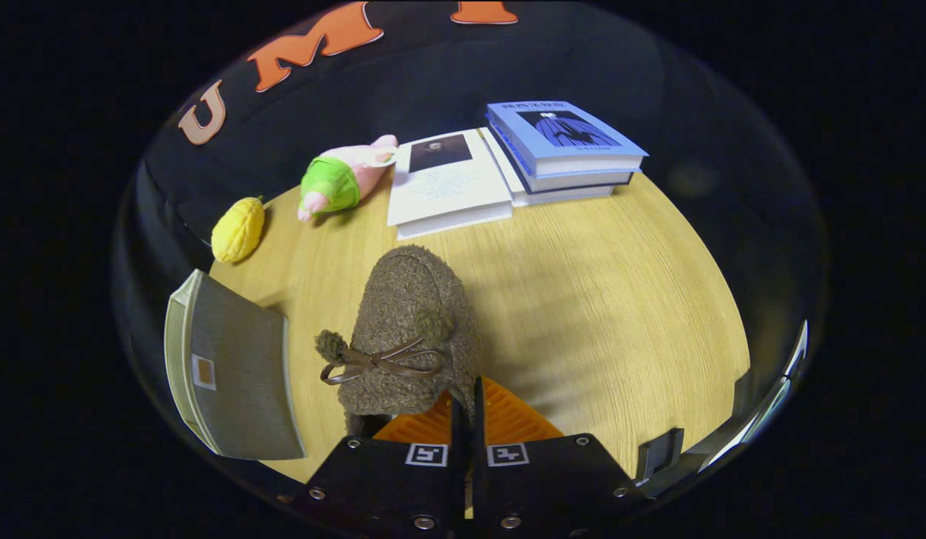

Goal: Open the storage box then place both shoes into the box .Put the left shoe in first, then the right shoe, with the right side of both shoes facing outward in a uniform manner.

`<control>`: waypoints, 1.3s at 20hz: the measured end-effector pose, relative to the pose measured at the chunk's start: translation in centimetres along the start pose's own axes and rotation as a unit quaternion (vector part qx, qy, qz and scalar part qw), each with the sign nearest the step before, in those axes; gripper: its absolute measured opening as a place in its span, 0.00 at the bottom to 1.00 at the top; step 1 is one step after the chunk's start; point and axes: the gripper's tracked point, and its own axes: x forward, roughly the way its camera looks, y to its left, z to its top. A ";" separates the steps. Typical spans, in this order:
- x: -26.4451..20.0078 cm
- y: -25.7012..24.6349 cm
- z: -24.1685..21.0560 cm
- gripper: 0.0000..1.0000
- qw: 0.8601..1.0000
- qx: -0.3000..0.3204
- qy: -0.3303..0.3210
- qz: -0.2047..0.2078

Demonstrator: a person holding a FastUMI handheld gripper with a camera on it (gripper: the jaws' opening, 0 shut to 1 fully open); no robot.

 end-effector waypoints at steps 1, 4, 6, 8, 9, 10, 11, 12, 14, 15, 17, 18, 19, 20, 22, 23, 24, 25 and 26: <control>-0.8 1.5 0.4 0.05 1.000 -0.005 0.001 0.013; -3.2 5.9 1.6 0.05 0.999 -0.017 -0.003 0.047; -4.6 8.7 2.2 0.05 0.998 -0.030 -0.004 0.063; -6.0 12.2 2.3 0.05 0.995 -0.045 0.000 0.090; -6.7 13.8 2.3 0.05 0.993 -0.049 0.002 0.105; -7.4 15.5 2.1 0.05 0.991 -0.053 0.005 0.119; -8.0 17.1 2.1 0.05 0.990 -0.059 0.006 0.130; -8.5 18.4 2.1 0.05 0.988 -0.065 0.005 0.138; -9.3 20.8 2.0 0.05 0.986 -0.076 0.001 0.147; -9.7 21.9 1.9 0.05 0.985 -0.082 -0.001 0.151; -9.7 24.0 1.4 0.05 0.984 -0.094 -0.001 0.154; -9.4 24.8 1.1 0.05 0.983 -0.098 0.000 0.153; -9.1 25.8 0.6 0.05 0.983 -0.102 0.004 0.151; -8.6 26.6 0.1 0.05 0.983 -0.106 0.009 0.149; -8.0 28.4 -0.5 0.05 0.983 -0.114 0.012 0.147; -7.9 29.1 -0.9 0.05 0.983 -0.118 0.010 0.142; -7.3 29.5 -1.1 0.05 0.983 -0.123 0.009 0.133; -7.1 29.7 -1.5 0.05 0.984 -0.132 0.006 0.121; -6.8 29.9 -1.8 0.05 0.984 -0.139 0.006 0.114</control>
